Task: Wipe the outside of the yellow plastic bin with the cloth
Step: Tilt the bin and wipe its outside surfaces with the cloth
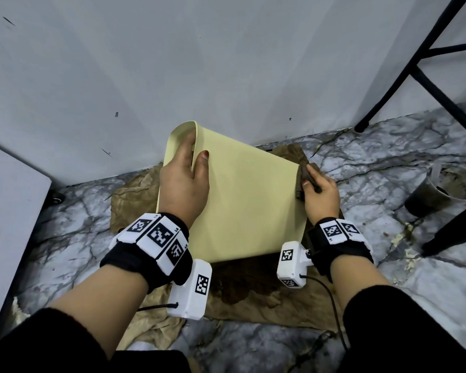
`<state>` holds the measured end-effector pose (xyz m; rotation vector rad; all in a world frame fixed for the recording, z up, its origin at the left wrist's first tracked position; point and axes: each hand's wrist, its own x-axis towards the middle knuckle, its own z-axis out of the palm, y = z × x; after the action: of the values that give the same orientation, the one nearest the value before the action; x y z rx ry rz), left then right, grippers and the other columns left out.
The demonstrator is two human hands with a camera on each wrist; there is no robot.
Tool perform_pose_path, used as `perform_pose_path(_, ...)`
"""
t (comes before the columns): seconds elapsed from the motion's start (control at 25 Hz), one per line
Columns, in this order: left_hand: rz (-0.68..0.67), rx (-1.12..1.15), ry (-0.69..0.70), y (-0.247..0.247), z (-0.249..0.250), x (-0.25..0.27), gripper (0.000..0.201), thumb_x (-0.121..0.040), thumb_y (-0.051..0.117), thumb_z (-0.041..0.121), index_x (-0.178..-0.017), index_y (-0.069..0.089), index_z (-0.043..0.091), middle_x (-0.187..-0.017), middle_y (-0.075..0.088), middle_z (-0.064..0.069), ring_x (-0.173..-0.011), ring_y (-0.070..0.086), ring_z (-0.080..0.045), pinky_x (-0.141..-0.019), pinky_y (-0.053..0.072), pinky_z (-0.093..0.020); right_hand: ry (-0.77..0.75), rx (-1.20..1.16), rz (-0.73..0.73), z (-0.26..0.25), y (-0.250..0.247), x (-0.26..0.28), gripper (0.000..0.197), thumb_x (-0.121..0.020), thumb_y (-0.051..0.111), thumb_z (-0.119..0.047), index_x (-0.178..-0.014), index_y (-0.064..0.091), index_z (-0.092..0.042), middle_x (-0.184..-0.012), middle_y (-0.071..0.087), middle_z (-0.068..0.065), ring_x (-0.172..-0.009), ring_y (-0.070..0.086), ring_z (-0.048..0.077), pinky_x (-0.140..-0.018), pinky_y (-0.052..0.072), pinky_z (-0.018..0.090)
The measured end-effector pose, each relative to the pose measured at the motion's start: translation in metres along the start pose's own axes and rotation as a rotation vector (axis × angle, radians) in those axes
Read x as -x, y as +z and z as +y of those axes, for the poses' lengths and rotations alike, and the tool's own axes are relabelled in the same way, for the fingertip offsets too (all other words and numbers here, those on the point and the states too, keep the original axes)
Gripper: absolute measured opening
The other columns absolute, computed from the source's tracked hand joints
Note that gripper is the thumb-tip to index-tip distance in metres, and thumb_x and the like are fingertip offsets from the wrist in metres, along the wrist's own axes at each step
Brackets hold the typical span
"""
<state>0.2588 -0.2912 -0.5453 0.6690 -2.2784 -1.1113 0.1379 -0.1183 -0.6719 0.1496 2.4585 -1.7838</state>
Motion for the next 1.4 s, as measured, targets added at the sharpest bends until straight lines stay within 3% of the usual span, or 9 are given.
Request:
perform_pose_path(0.16,0.006,-0.012,-0.004,-0.001,0.001,0.000,0.041,-0.092,0.047,0.018,-0.133,0.043,0.022,-0.084,0.059,0.013,-0.064,0.054,-0.003,-0.077,0.039,-0.020,-0.008,0.019,-0.001,-0.013,0.004,0.007,0.037,-0.087,0.051,-0.011,-0.120,0.057,-0.026,-0.129,0.047,0.010,-0.120,0.043,0.035,-0.108,0.034,0.036)
perform_pose_path(0.32,0.030,-0.045,-0.015,0.000,0.004,-0.001,0.042,-0.092,0.047,0.018,-0.134,0.042,0.020,-0.107,0.066,-0.018,-0.096,0.059,-0.032,-0.075,0.037,-0.017,-0.272,0.051,-0.088,-0.069,0.027,0.035,0.037,-0.086,0.051,-0.009,-0.118,0.059,-0.025,-0.123,0.052,0.010,-0.112,0.041,0.033,-0.095,0.025,0.022)
perform_pose_path(0.52,0.037,-0.057,0.045,-0.001,0.004,0.000,0.043,-0.091,0.048,0.018,-0.134,0.043,0.017,-0.102,0.068,-0.017,-0.086,0.063,-0.031,-0.073,0.039,-0.017,-0.598,0.016,-0.168,-0.117,0.055,0.066,0.037,-0.083,0.051,-0.011,-0.115,0.061,-0.027,-0.112,0.057,0.005,-0.103,0.044,0.031,-0.083,0.020,0.016)
perform_pose_path(0.8,-0.010,-0.050,0.047,0.000,0.006,0.000,0.042,-0.093,0.047,0.015,-0.135,0.041,0.015,-0.117,0.063,-0.020,-0.097,0.046,-0.015,-0.073,0.033,-0.011,-0.422,0.017,-0.122,-0.087,0.033,0.045,0.036,-0.088,0.049,-0.011,-0.118,0.058,-0.029,-0.119,0.055,0.005,-0.106,0.034,0.022,-0.086,0.020,0.014)
perform_pose_path(0.92,-0.017,-0.061,0.031,-0.001,0.007,0.000,0.043,-0.093,0.046,0.017,-0.136,0.040,0.018,-0.097,0.062,-0.019,-0.070,0.055,-0.014,-0.070,0.032,-0.012,-0.303,0.056,-0.090,-0.064,0.020,0.032,0.036,-0.089,0.048,-0.012,-0.119,0.057,-0.029,-0.124,0.052,0.006,-0.111,0.035,0.027,-0.086,0.019,0.013)
perform_pose_path(0.96,-0.020,-0.069,0.028,-0.001,0.007,0.001,0.044,-0.093,0.046,0.017,-0.136,0.039,0.019,-0.091,0.058,-0.011,-0.059,0.050,-0.002,-0.069,0.031,-0.011,-0.266,0.056,-0.082,-0.057,0.018,0.028,0.036,-0.089,0.048,-0.012,-0.119,0.057,-0.029,-0.125,0.051,0.006,-0.113,0.035,0.028,-0.091,0.021,0.016)
perform_pose_path(1.04,-0.014,-0.063,0.028,0.000,0.006,0.000,0.043,-0.093,0.046,0.018,-0.135,0.040,0.020,-0.095,0.054,0.001,-0.063,0.043,0.010,-0.071,0.032,-0.011,-0.223,0.051,-0.063,-0.045,0.014,0.024,0.036,-0.089,0.049,-0.012,-0.120,0.057,-0.029,-0.126,0.051,0.006,-0.115,0.036,0.029,-0.098,0.025,0.023)
perform_pose_path(1.2,0.004,-0.021,0.016,0.000,0.005,-0.001,0.041,-0.093,0.047,0.017,-0.133,0.043,0.019,-0.103,0.051,0.014,-0.087,0.053,0.001,-0.078,0.037,-0.011,-0.100,0.028,-0.020,-0.020,0.007,0.018,0.036,-0.089,0.048,-0.012,-0.121,0.056,-0.028,-0.129,0.048,0.007,-0.120,0.036,0.030,-0.097,0.025,0.021)
perform_pose_path(1.4,0.002,0.010,0.002,0.001,0.004,-0.002,0.041,-0.093,0.047,0.017,-0.133,0.044,0.020,-0.101,0.051,0.023,-0.089,0.050,0.006,-0.085,0.037,-0.013,0.038,-0.014,0.017,-0.015,0.003,0.019,0.037,-0.089,0.048,-0.010,-0.122,0.055,-0.026,-0.135,0.045,0.007,-0.125,0.037,0.033,-0.098,0.026,0.021)
